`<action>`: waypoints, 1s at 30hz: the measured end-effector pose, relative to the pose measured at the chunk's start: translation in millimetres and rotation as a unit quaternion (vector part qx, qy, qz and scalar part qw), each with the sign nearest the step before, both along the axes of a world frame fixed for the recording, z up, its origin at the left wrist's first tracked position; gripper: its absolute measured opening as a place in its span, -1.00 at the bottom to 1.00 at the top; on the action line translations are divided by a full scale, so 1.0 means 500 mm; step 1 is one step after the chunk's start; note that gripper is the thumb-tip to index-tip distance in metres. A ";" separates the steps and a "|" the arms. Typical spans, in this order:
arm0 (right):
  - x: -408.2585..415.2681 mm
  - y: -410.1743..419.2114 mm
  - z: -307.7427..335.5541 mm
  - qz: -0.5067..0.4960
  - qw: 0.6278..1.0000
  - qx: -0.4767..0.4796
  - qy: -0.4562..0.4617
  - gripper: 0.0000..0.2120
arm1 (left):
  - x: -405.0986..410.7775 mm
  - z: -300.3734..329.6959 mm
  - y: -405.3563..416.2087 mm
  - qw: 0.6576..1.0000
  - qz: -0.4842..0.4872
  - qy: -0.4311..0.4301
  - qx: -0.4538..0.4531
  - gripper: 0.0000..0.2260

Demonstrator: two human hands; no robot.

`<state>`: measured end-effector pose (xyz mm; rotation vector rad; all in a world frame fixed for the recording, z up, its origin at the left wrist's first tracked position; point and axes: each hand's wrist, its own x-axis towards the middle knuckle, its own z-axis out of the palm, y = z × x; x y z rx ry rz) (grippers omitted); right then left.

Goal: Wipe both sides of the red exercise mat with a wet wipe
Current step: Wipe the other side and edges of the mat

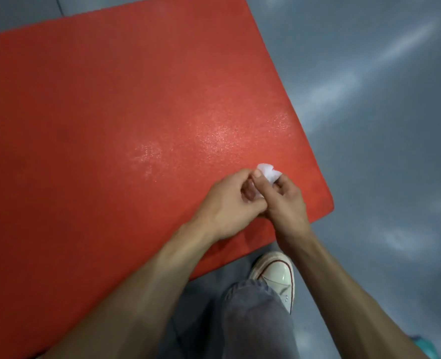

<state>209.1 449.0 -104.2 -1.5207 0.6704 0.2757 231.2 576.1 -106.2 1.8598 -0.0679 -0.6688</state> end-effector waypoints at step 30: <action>-0.033 -0.433 -0.075 0.281 0.824 -0.483 -0.088 -0.86 | 0.048 -0.134 0.022 0.875 -0.245 -0.143 0.393 -0.17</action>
